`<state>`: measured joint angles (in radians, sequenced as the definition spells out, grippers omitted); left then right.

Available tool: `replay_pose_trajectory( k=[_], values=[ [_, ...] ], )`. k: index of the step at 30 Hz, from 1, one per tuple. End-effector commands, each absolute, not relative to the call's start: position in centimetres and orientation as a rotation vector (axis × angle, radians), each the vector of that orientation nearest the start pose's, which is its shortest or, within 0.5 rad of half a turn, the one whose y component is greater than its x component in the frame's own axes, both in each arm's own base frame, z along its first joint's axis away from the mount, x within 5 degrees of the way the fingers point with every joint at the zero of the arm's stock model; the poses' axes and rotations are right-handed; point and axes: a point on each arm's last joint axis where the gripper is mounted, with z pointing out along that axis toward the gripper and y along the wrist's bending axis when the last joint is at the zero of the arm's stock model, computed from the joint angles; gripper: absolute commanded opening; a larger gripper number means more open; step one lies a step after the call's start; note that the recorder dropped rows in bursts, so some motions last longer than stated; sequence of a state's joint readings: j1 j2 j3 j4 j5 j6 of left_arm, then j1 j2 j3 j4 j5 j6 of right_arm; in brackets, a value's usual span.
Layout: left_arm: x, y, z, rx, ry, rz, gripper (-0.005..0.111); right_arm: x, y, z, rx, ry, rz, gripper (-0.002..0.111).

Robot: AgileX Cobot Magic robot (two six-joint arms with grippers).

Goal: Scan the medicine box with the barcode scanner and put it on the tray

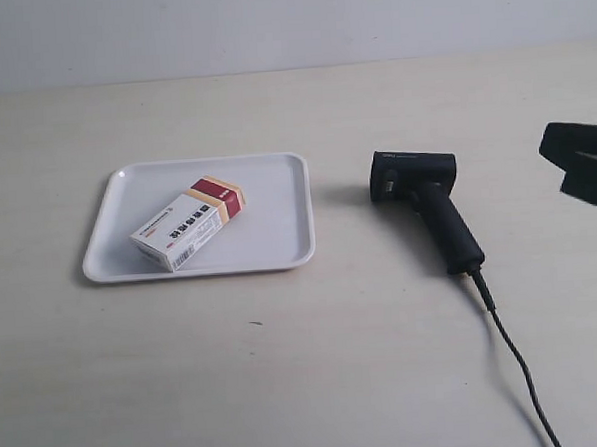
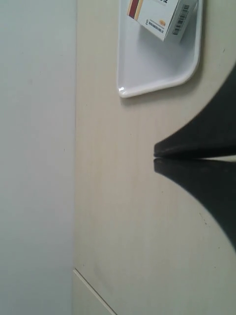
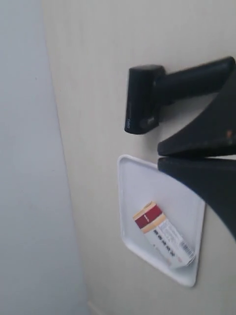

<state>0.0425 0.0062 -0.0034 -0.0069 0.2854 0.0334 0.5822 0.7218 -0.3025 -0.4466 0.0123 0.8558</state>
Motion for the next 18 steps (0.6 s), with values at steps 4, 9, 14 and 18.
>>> replay_pose_trajectory(
  k=[4, 9, 14, 18],
  values=[
    [5.5, 0.2, 18.8, -0.022, 1.765, 0.047, 0.003, 8.5, 5.6, 21.6, -0.239, 1.835, 0.639, 0.000],
    [5.5, 0.2, 18.8, -0.020, 1.765, 0.049, 0.003, 6.9, 4.5, 20.0, -0.220, 1.784, 0.657, 0.000],
    [5.5, 0.2, 18.8, -0.020, 1.765, 0.049, 0.003, 6.3, 4.2, 19.9, -0.229, 1.769, 0.670, 0.000],
    [5.5, 0.2, 18.8, -0.020, 1.765, 0.049, 0.003, 6.0, 3.5, 20.0, -0.172, 1.710, 0.645, 0.000]
  ],
)
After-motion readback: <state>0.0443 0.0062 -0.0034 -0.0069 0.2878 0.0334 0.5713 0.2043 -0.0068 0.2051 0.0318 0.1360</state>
